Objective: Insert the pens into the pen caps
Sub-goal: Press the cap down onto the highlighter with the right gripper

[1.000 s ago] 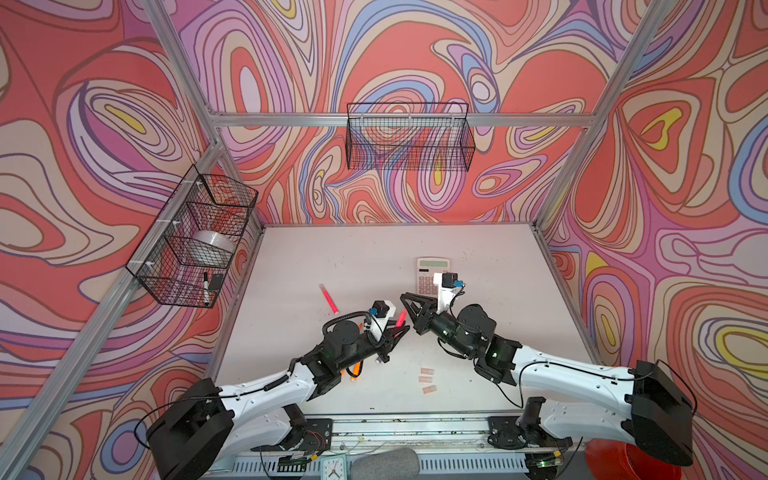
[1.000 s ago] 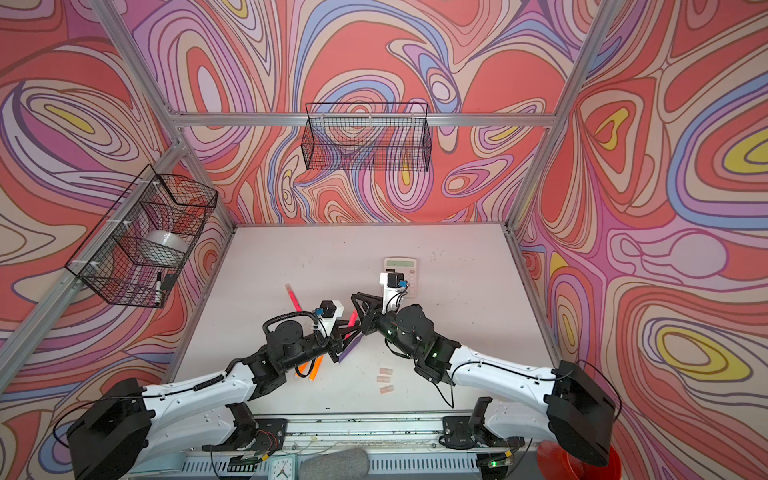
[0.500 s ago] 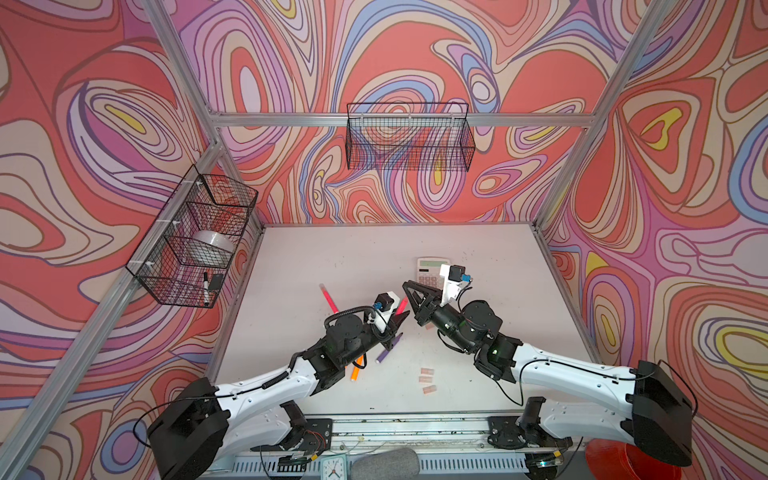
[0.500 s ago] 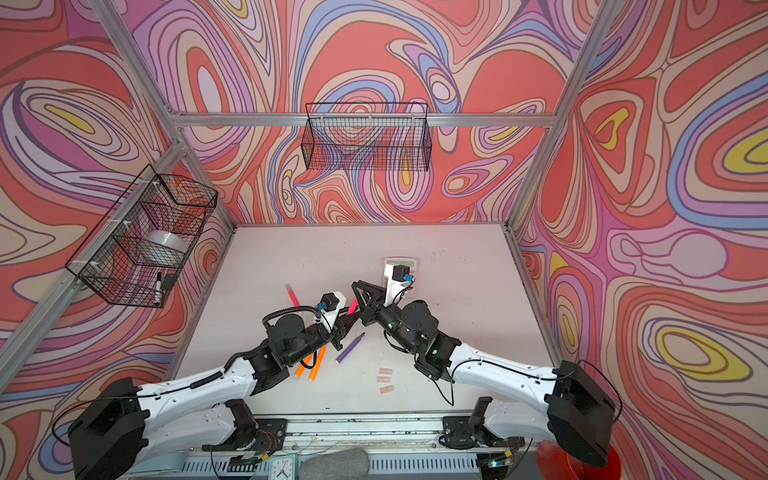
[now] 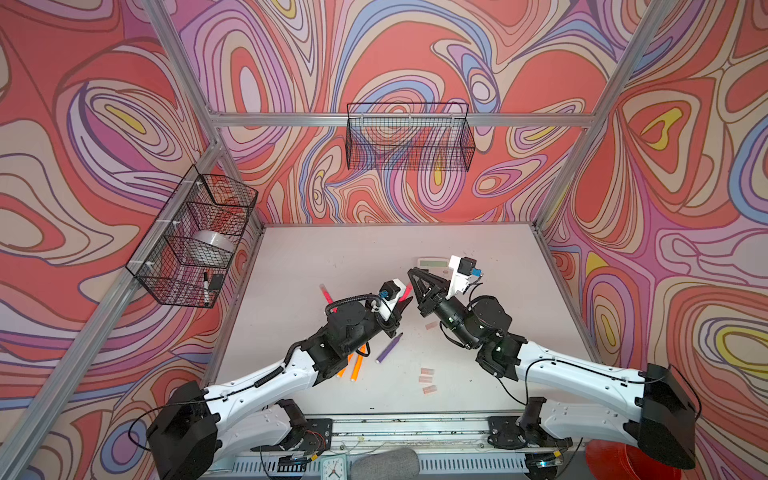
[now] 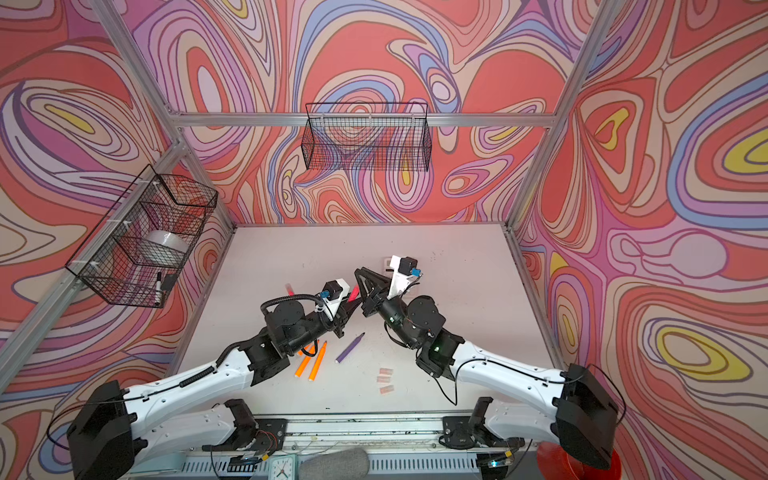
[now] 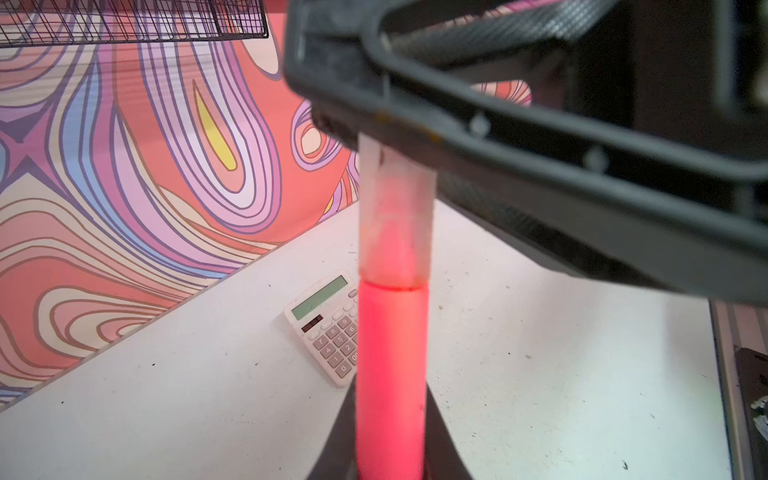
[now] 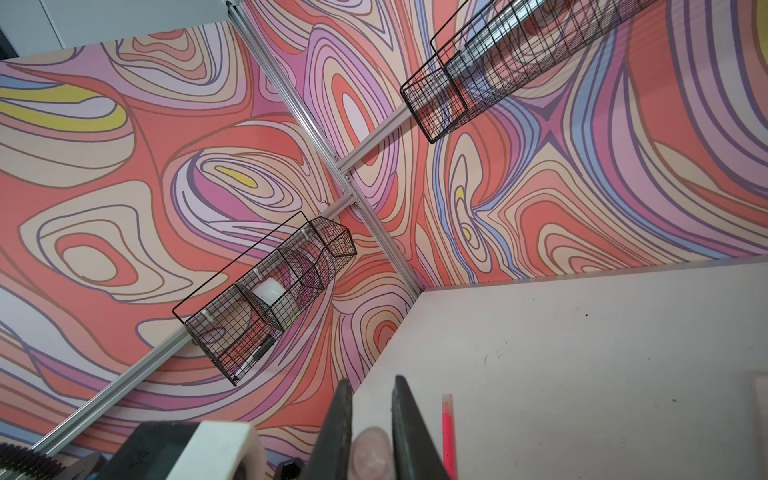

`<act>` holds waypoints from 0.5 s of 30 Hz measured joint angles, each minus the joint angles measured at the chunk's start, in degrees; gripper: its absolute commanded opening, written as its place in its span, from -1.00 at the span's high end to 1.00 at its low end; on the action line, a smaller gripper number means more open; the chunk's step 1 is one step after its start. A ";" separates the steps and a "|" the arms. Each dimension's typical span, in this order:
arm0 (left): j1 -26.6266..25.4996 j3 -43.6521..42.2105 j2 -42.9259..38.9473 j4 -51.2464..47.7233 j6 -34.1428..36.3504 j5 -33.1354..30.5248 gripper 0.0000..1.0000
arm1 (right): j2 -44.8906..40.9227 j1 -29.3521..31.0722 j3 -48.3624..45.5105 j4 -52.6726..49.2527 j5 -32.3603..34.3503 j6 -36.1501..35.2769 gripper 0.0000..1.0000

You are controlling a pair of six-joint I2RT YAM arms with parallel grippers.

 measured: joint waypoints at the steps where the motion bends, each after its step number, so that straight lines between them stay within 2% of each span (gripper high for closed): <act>1: 0.07 0.28 0.00 -0.31 0.39 -0.11 1.00 | 0.17 0.17 0.28 -0.02 0.35 -0.24 1.00; 15: 2.14 1.46 0.00 -3.30 2.97 -1.46 1.00 | 4.31 1.07 1.20 2.60 1.77 -1.44 1.00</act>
